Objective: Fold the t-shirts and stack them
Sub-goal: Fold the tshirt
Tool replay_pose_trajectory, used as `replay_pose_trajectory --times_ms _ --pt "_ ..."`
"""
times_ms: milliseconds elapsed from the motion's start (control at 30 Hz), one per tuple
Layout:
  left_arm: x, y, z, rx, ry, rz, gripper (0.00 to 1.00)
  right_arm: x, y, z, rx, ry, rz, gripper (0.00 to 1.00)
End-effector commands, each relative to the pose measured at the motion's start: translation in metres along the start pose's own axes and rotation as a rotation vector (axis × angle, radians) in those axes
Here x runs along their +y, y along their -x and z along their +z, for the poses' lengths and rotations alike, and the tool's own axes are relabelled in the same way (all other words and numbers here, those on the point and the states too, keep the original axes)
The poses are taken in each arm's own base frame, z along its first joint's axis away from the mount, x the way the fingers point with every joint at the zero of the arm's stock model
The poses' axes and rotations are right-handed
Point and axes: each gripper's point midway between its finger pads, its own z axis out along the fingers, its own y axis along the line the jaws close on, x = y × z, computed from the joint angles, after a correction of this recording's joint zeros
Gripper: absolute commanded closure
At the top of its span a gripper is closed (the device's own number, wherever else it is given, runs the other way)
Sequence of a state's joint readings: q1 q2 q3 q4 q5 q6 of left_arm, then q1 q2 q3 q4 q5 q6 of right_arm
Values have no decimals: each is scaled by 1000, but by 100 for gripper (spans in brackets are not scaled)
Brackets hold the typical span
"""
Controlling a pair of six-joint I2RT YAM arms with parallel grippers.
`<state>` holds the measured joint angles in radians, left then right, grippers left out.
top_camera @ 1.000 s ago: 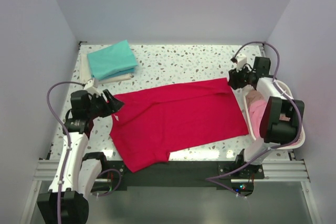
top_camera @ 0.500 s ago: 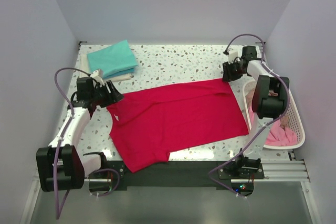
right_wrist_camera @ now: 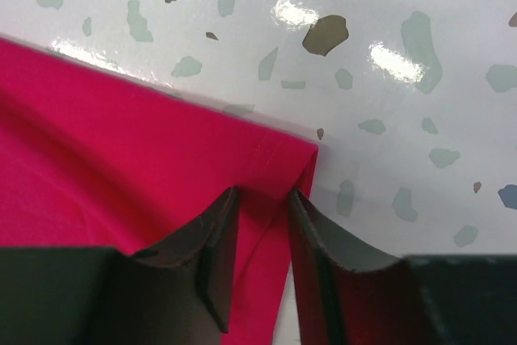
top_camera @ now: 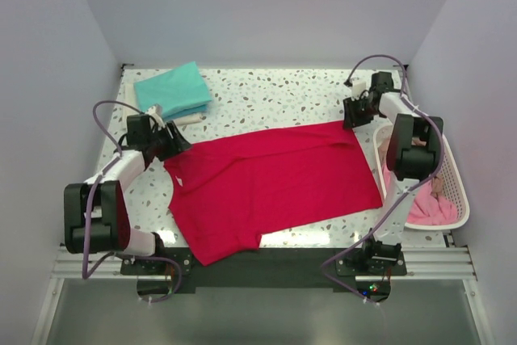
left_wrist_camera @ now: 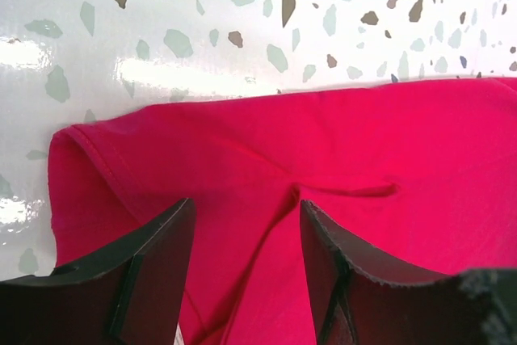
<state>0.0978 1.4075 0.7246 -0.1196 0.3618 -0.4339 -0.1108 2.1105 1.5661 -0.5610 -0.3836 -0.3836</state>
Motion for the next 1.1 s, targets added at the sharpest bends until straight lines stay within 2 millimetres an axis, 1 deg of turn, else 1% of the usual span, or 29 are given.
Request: replay_pose_trajectory --times_ms 0,67,100,133,200,267,367,467,500,533,567,600,633,700,733,800,833,867,900,933,967,1000,1033,1067 --pt "-6 27 9 -74 -15 8 41 3 9 4 -3 11 13 69" --pt "1 22 16 -54 6 -7 43 5 12 3 -10 19 20 79" --pt "4 18 18 -41 15 -13 43 5 13 4 -13 19 19 93" --pt "9 12 24 -19 34 -16 43 4 18 1 -29 15 17 100" --pt "17 2 29 30 62 -28 46 1 27 -4 -54 -2 11 100" --pt "27 -5 36 69 99 -36 49 -4 43 -11 -98 -34 3 100" --pt "35 -7 39 77 135 -40 51 -12 65 -17 -157 -73 2 100" --pt "41 -12 43 99 159 -42 54 -22 83 -18 -208 -117 14 100" --pt "43 -14 43 105 168 -46 54 -26 83 -12 -209 -123 22 100" --pt "45 -13 44 104 175 -45 54 -28 91 -12 -229 -131 27 100" --pt "46 -14 44 104 180 -44 55 -31 94 -9 -234 -138 25 100" --pt "47 -14 45 104 182 -44 55 -32 93 -3 -227 -142 29 100" --pt "47 -13 45 103 184 -44 55 -36 100 -3 -241 -154 23 100" --pt "47 -13 45 106 184 -40 55 -40 99 5 -232 -174 28 100" --pt "45 -11 44 100 180 -35 55 -43 103 5 -241 -188 26 100" --pt "44 -7 43 89 175 -25 55 -47 105 7 -245 -209 28 100" --pt "42 -3 43 81 172 -20 54 -51 107 8 -248 -237 31 96" --pt "40 -1 42 78 164 -15 53 -55 108 7 -251 -262 34 85" --pt "39 2 42 68 157 -13 53 -57 109 5 -256 -287 40 76" --pt "33 10 40 49 142 0 50 -65 111 0 -269 -340 50 70" --pt "27 14 38 36 118 9 49 -67 114 -5 -278 -362 53 58" --pt "22 21 35 14 104 19 47 -66 117 -10 -292 -372 47 53" --pt "8 35 25 -29 62 54 44 -63 122 -20 -313 -373 25 50" --pt "2 43 19 -56 46 76 43 -60 123 -25 -319 -368 12 48"
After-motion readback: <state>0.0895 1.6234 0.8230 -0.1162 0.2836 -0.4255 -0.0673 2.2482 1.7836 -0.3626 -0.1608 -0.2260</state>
